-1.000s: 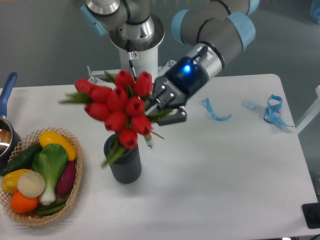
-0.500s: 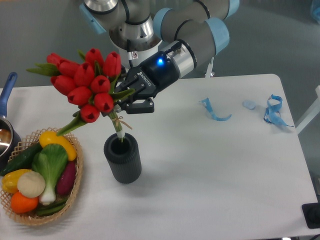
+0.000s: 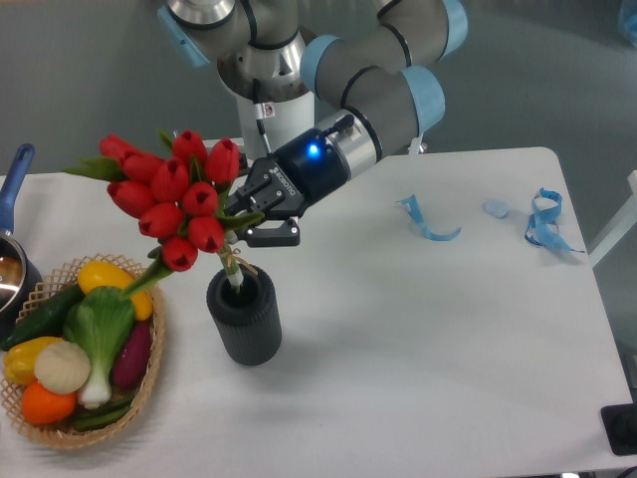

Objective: Insert the flowers into the vase
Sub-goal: 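Position the tulip stems above the vase opening and lower them in, then push the tulip stems down into the vase with the gripper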

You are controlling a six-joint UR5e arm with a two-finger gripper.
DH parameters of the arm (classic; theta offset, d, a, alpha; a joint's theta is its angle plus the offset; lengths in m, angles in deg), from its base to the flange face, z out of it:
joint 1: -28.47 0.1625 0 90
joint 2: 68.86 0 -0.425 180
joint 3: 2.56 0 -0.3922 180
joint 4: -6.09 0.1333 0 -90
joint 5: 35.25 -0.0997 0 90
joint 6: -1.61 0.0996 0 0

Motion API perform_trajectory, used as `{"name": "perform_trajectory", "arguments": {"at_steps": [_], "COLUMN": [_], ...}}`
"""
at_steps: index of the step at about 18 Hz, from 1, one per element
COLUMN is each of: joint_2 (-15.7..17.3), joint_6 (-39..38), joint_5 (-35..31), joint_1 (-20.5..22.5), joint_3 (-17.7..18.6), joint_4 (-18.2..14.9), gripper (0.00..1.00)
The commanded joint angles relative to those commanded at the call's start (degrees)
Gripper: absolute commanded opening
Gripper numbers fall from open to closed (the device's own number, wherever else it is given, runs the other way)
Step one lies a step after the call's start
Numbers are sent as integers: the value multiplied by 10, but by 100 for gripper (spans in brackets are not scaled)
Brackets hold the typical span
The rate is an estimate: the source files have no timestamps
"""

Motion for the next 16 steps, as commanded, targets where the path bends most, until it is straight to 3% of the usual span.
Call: {"name": "perform_trajectory", "arguments": {"at_steps": [9,16], "joint_2": [-36,-66], "joint_6": [6,67], "joint_5": [-3,-4], "joint_1": [1,3], "joint_3": [21,33], "joint_4": [1,1], "gripper": [14,15]}}
